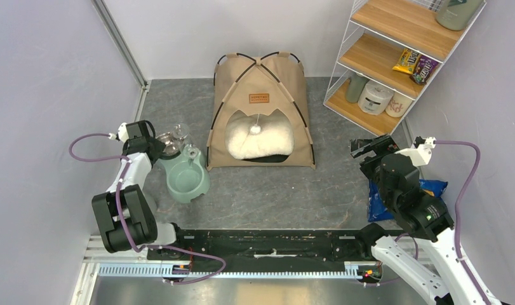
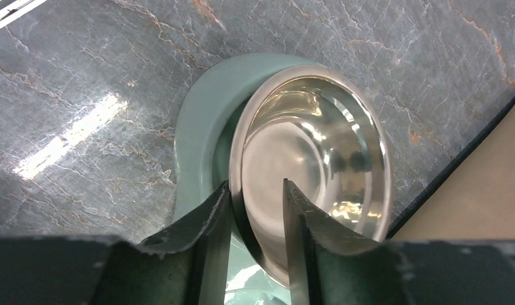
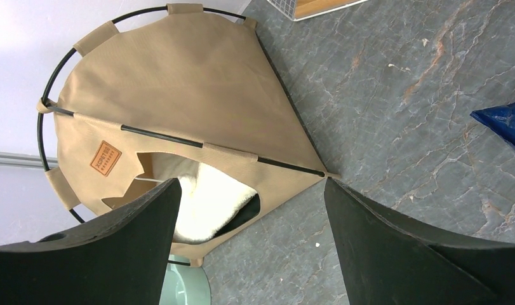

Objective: Set up the pet tent

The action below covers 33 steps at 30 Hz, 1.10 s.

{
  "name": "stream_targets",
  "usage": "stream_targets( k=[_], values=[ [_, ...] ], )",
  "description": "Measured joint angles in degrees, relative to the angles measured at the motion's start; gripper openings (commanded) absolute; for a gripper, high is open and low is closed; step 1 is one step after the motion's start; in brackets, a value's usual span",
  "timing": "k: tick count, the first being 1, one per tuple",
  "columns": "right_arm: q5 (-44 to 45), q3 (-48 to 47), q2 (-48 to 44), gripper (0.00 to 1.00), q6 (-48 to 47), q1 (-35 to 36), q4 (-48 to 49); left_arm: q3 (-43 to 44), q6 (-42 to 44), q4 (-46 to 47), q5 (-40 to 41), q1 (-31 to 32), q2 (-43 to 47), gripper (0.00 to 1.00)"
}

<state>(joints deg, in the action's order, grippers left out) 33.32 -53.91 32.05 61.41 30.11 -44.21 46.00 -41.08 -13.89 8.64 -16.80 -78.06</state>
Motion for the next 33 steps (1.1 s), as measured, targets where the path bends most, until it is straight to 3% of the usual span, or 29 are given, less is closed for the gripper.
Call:
stream_targets(
  k=[2, 14, 23, 28, 33],
  values=[
    [-0.02, 0.00, 0.00, 0.90, 0.00, 0.00, 0.00, 0.00, -0.02, 0.31, 0.02, 0.00, -0.02, 0.53],
    [-0.02, 0.00, 0.81, 0.90, -0.42, 0.00, -0.02, 0.15, 0.02, -1.29, 2.03, 0.00, 0.85, 0.76],
    [-0.04, -1.29, 3.06, 0.96, -3.50, 0.00, -0.70, 2.12, -0.02, -6.60, 6.43, 0.00, 6.91, 0.77],
    [0.22, -6.80, 8.61, 0.97, -9.62, 0.00, -3.50, 9.42, 0.09, -16.09, 6.29, 0.00, 11.37, 0.77],
    [0.02, -9.73, 11.21, 0.97, -17.11, 0.00, -5.75, 15.72, 4.48, -21.09, 3.87, 0.00, 21.59, 0.77]
  ],
)
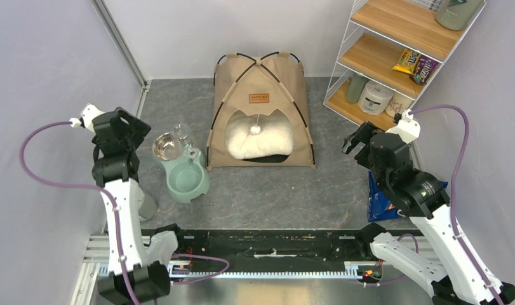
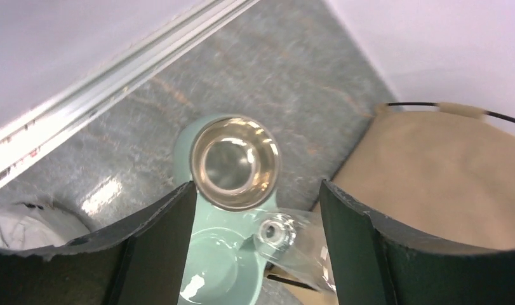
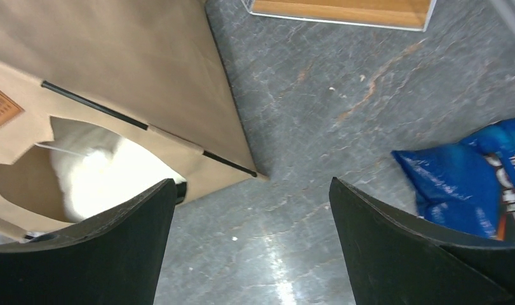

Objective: Set up the pet tent

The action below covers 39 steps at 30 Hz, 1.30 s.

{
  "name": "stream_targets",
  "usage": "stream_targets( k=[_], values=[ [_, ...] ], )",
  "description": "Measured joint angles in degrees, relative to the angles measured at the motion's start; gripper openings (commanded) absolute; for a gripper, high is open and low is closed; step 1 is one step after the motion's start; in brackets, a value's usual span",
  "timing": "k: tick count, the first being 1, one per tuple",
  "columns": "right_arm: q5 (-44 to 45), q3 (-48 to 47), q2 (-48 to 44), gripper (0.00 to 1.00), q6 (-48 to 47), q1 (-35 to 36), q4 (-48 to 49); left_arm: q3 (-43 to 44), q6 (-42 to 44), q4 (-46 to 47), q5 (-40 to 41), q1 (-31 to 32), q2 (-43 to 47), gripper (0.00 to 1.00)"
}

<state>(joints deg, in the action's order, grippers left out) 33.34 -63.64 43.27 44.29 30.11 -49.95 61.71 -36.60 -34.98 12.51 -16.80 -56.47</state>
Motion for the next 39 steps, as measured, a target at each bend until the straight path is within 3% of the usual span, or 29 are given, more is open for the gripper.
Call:
stream_targets(
  k=[8, 16, 25, 39],
  values=[
    [0.35, -9.31, 3.52, 0.97, -9.46, 0.00, -5.84, 6.64, 13.22, -9.68, -18.93, 0.28, 10.27, 0.74],
    [1.14, -15.23, 0.70, 0.97, -13.53, 0.00, -11.41, 7.15, 16.33, -19.61, -32.33, 1.25, 19.19, 0.74],
    [2.73, -21.99, -7.50, 0.97, -13.57, 0.00, -17.25, 19.23, 16.65, -25.40, -35.32, 3.21, 24.65, 0.73],
    [2.47, -23.74, -14.71, 0.97, -13.44, 0.00, -19.21, 19.12, 16.68, -28.55, -35.36, 3.48, 24.50, 0.73]
  ],
)
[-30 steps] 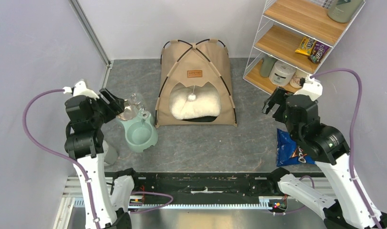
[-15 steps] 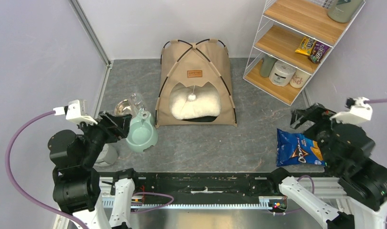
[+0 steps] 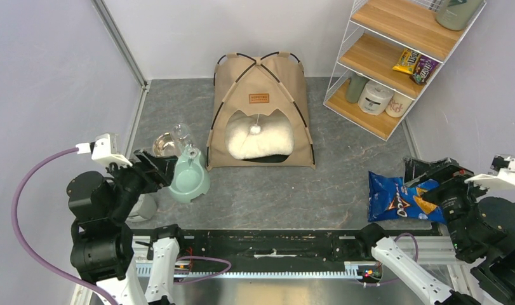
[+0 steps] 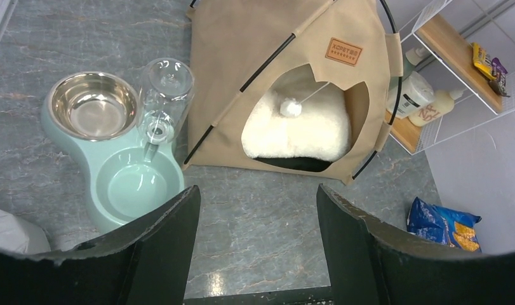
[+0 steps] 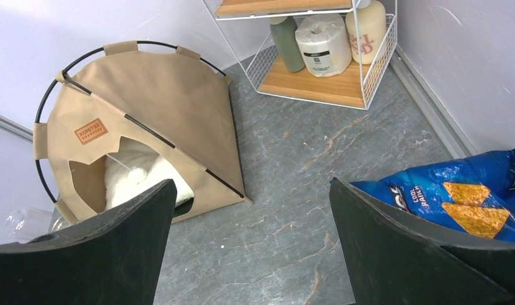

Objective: Set up the pet tent

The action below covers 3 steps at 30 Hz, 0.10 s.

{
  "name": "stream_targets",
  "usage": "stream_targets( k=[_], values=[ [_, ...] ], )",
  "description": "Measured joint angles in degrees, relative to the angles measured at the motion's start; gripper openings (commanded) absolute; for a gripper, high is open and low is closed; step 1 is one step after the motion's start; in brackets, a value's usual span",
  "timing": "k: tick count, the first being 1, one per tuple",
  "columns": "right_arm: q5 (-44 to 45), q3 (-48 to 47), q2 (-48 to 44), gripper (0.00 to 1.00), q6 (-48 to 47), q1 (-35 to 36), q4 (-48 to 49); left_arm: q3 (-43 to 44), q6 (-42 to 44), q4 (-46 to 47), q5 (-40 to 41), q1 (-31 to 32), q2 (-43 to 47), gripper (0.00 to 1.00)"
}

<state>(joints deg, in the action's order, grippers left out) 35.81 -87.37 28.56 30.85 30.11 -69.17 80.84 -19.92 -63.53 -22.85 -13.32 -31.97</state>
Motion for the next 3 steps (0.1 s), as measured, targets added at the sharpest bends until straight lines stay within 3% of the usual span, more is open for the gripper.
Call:
stream_targets(
  k=[3],
  values=[
    [-0.24, 0.44, -0.63, 0.97, -0.11, 0.00, 0.13, -0.13, 0.02, -0.24, 0.00, 0.20, 0.00, 0.74]
  ],
)
